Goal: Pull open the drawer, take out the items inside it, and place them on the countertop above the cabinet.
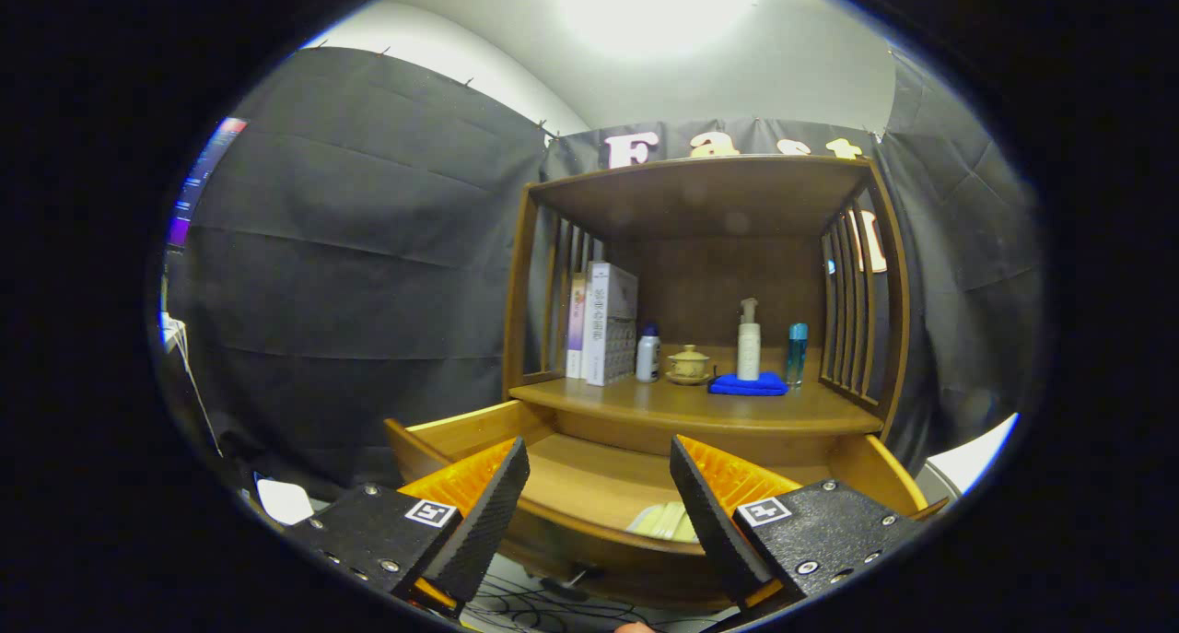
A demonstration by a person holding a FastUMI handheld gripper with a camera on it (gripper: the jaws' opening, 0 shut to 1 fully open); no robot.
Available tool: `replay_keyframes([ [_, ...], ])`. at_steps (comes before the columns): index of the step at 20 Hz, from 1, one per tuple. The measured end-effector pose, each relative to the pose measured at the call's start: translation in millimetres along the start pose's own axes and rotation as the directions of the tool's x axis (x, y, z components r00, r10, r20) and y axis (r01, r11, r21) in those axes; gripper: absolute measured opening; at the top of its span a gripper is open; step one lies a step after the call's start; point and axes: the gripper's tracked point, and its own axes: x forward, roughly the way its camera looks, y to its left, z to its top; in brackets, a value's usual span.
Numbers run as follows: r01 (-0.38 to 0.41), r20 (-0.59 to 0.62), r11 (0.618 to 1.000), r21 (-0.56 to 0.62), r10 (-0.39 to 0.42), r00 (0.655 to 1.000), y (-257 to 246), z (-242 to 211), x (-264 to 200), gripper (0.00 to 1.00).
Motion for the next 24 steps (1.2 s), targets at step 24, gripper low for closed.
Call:
replay_keyframes([
  [24,0.061,-0.570,0.992,0.112,0.014,0.821,-52,-114,78,0.83],
])
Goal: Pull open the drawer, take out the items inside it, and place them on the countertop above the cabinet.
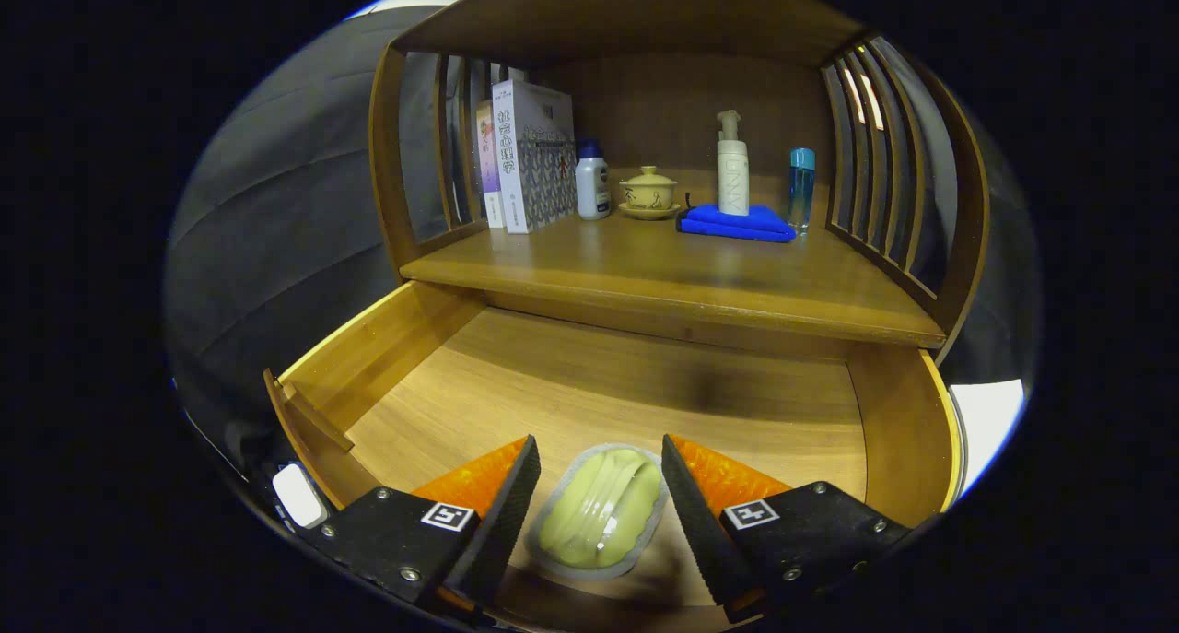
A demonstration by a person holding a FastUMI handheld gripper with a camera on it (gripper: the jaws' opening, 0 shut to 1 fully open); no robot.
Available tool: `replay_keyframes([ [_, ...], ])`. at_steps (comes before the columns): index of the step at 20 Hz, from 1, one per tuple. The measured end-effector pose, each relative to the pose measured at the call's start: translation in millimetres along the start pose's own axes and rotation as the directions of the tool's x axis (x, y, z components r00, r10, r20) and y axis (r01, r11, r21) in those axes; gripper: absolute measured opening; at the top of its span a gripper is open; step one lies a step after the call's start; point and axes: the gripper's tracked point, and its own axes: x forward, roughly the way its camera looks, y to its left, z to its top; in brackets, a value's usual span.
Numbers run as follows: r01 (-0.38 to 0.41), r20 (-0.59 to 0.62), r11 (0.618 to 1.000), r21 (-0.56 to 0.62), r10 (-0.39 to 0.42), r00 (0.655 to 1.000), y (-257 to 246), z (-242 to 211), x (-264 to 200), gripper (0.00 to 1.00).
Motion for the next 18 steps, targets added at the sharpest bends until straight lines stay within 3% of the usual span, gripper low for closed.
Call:
replay_keyframes([
  [3,-0.009,-0.049,0.999,0.039,0.011,0.999,0,-9,4,0.80],
  [5,-0.011,-0.078,0.999,0.042,0.014,0.997,-2,-14,5,0.72],
  [9,-0.008,-0.101,0.998,0.055,0.014,0.995,-8,-16,9,0.49],
  [10,-0.012,-0.097,0.997,0.071,0.019,0.995,-7,-16,9,0.38],
  [12,-0.013,-0.069,0.997,0.076,0.019,0.997,-10,-12,8,0.26],
  [14,-0.028,-0.023,0.996,0.083,0.030,0.999,-9,-5,5,0.21],
  [18,-0.062,0.033,0.993,0.101,0.059,0.998,-1,3,-1,0.20],
])
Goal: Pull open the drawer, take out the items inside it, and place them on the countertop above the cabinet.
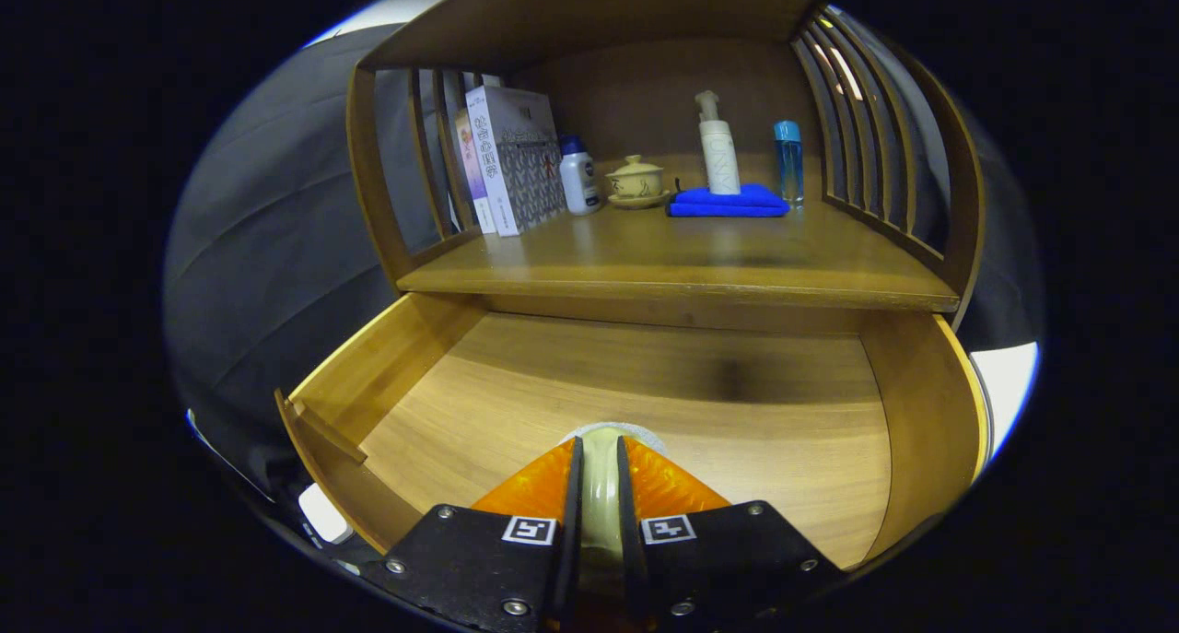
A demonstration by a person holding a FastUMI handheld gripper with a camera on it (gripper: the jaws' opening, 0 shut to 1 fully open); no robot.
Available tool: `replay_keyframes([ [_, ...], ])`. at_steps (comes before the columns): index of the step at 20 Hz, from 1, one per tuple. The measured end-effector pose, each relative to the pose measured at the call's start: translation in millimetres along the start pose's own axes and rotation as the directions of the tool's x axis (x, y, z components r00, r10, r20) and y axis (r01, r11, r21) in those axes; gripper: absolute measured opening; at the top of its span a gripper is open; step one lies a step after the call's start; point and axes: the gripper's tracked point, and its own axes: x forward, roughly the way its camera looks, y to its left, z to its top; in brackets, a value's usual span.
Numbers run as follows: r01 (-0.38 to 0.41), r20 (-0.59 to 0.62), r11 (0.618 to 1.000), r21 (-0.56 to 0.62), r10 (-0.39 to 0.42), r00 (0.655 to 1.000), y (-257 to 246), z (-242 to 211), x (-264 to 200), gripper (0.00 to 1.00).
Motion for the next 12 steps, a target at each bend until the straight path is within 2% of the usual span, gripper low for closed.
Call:
replay_keyframes([
  [5,0.017,0.143,0.999,-0.049,-0.010,0.990,7,43,-18,0.20],
  [12,0.025,0.336,0.997,-0.073,0.001,0.942,17,120,-53,0.20],
])
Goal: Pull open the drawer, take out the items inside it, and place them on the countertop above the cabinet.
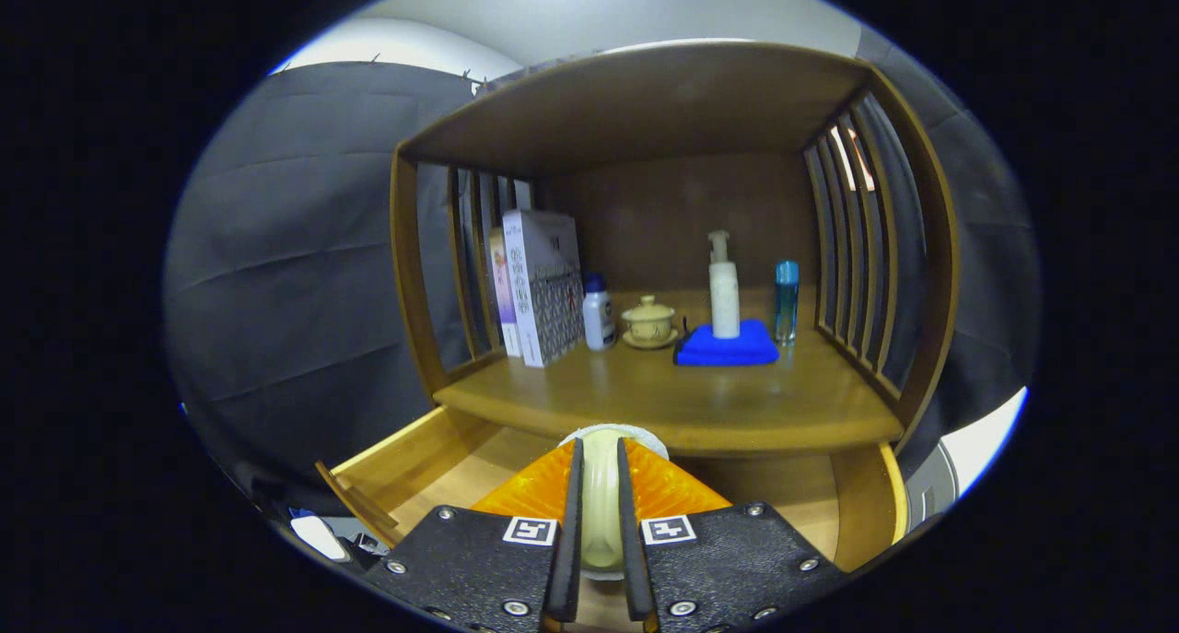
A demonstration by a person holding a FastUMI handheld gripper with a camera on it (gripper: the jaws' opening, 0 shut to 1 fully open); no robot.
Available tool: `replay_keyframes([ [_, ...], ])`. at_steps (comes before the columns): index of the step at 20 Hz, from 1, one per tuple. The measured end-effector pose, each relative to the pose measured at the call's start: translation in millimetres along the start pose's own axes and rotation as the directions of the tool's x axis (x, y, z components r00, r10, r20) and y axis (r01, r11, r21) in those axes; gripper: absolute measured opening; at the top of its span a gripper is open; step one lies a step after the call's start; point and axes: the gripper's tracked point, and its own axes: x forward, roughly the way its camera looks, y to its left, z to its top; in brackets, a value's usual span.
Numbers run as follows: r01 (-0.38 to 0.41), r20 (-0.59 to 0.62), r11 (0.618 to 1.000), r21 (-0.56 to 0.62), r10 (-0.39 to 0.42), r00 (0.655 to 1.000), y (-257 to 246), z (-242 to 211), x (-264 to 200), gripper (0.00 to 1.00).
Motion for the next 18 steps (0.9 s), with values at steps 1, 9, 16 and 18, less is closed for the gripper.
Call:
replay_keyframes([
  [1,0.001,0.015,1.000,-0.005,-0.001,1.000,-1,9,2,0.20],
  [9,0.074,0.077,0.997,0.011,-0.074,0.994,-28,59,41,0.20],
  [16,0.185,0.047,0.977,0.105,-0.191,0.980,-60,56,104,0.20],
  [18,0.217,0.024,0.969,0.119,-0.221,0.975,-70,47,121,0.20],
])
